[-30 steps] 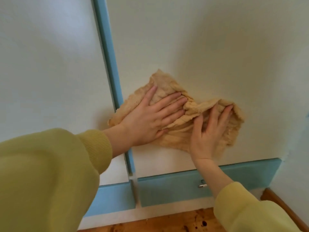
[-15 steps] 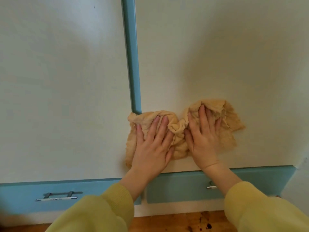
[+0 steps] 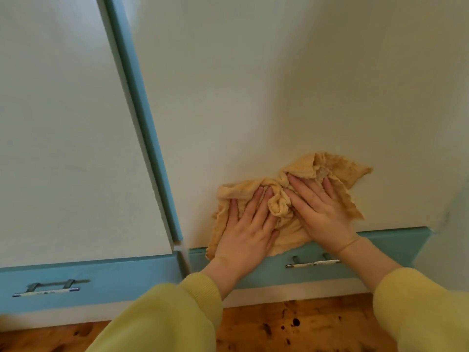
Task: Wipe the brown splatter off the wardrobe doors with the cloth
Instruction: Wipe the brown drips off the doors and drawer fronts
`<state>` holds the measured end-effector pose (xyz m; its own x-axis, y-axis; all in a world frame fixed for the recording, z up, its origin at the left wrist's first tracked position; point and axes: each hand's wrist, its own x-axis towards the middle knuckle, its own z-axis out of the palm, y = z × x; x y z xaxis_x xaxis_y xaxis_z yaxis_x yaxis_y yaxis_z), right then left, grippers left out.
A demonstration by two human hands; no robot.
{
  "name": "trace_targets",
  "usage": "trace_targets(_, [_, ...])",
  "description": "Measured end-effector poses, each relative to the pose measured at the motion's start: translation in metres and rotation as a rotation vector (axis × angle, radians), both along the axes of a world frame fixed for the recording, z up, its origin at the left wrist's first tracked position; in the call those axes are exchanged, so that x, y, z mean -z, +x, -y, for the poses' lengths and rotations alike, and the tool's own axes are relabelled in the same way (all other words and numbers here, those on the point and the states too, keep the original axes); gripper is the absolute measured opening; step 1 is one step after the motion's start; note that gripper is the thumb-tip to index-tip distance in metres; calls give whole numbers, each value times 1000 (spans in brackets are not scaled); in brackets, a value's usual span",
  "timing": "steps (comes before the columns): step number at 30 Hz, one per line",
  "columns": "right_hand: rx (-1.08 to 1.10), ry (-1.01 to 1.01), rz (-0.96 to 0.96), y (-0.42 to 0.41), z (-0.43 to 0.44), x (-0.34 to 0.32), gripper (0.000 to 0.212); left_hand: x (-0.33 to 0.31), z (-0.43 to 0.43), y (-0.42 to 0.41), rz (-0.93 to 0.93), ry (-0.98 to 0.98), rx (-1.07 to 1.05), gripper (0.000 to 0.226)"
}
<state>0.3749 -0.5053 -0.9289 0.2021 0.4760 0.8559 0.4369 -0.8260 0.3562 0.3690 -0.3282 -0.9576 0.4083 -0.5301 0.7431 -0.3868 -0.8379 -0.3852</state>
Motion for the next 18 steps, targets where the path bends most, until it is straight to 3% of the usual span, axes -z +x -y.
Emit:
trace_targets(5, [-45,210,-5,4,44,35,27,2,38,3,3,165,71,65])
trace_targets(9, [6,389,-155,-3,80,62,32,-6,72,5,-13,371,107,66])
trace_targets(12, [60,599,-224,-9,97,71,46,-11,102,7,-23,499,138,62])
trace_targets(18, [208,1082,-278,-22,122,63,51,-20,178,7,-27,680,208,59])
